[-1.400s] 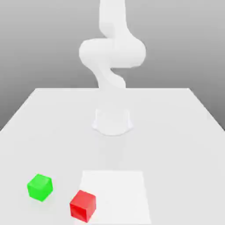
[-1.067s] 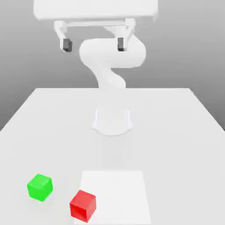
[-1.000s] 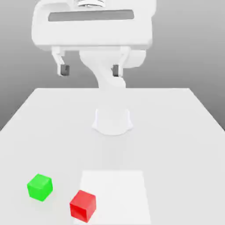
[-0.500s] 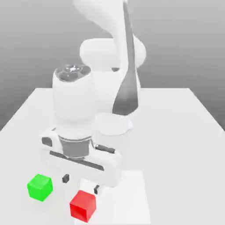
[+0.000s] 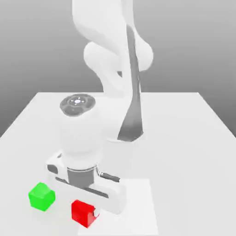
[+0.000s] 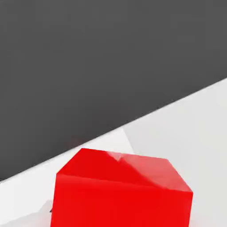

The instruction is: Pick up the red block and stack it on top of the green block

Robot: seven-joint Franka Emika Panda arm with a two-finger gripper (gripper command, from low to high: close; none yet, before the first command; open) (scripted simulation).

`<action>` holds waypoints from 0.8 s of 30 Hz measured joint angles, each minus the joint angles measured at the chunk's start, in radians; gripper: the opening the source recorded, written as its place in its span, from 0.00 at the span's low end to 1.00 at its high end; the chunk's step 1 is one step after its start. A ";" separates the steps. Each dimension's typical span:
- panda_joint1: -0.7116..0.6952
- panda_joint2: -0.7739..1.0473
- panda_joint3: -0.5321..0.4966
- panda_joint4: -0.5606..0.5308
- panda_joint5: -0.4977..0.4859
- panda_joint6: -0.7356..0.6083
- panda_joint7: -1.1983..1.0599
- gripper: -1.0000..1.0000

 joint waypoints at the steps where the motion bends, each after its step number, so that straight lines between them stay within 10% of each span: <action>1: -0.011 -0.019 -0.005 -0.006 -0.005 -0.013 -0.024 0.00; 20: -0.248 -0.030 -0.088 -0.090 0.048 0.058 -0.651 0.00; 21: -0.251 -0.006 -0.083 -0.089 0.055 0.081 -0.657 1.00; 24: -0.251 -0.006 -0.083 -0.089 0.055 0.081 -0.657 1.00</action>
